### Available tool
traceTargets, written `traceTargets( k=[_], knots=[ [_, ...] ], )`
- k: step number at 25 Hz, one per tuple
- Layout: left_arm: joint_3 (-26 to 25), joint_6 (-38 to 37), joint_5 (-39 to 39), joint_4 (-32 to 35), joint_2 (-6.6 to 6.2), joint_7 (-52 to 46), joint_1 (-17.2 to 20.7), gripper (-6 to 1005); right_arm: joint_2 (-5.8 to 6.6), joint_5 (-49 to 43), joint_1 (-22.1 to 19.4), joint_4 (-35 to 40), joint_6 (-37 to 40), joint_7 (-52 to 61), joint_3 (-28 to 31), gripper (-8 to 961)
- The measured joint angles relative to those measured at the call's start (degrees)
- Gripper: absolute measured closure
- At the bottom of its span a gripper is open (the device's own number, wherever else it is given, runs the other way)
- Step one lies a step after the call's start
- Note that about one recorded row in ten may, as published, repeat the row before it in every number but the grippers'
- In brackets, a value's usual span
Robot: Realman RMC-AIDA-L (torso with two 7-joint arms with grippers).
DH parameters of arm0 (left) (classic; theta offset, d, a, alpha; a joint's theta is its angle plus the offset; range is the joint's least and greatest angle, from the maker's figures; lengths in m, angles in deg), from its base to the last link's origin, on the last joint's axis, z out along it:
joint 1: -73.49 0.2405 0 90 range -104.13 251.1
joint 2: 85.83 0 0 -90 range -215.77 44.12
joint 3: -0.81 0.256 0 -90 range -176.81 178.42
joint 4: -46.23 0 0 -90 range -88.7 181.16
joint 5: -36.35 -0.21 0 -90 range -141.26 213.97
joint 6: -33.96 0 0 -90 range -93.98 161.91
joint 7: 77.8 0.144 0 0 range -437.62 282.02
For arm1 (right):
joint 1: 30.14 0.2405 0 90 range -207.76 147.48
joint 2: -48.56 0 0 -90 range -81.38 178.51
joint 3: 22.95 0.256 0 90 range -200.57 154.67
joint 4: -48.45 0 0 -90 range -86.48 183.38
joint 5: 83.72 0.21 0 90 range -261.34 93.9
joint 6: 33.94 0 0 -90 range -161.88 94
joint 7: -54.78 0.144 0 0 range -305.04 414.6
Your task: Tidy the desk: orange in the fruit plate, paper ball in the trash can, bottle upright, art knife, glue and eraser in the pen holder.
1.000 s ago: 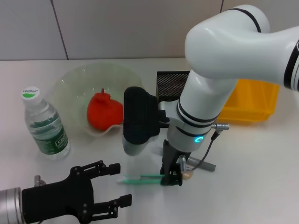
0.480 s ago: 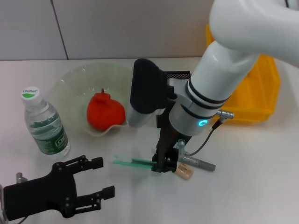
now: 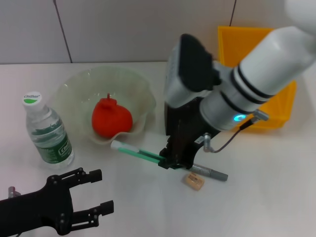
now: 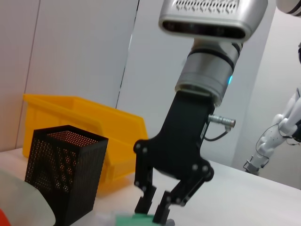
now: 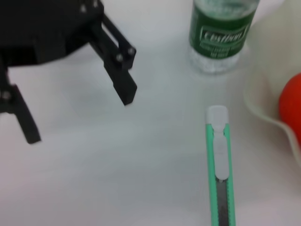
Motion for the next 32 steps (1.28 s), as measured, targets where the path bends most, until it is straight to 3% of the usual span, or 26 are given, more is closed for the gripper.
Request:
traceTargets(
  k=[5,7,17,24,27,32],
  knots=[
    [0.4,-0.25,-0.26,0.0,0.01,0.0,-0.09,197,0.57,7.26,-7.37,-5.7,1.4,-5.95,4.56,784],
    [0.5,-0.3,-0.45,0.0,0.05,0.0,-0.16,197,0.69,12.8,-12.61,-8.89,1.76,-10.74,7.55,784],
    [0.6,-1.03,-1.21,0.0,0.37,0.02,-0.62,197,0.38,31.66,-24.36,-9.12,2.41,-25.33,17.67,778],
    [0.58,-1.45,-1.21,0.0,0.73,0.06,-0.72,197,0.28,40.93,-25.61,-1.23,1.95,-34.21,25.4,763],
    [0.58,-1.5,-1.21,0.0,1.03,0.45,-0.77,197,0.39,46.33,-24.49,6.67,0.17,-41.5,30.95,756],
    [0.63,-1.59,-1.67,0.0,1.44,0.73,-0.66,197,0.8,48.05,-21.49,13.27,-5.47,-44.34,31.9,745]
  ],
)
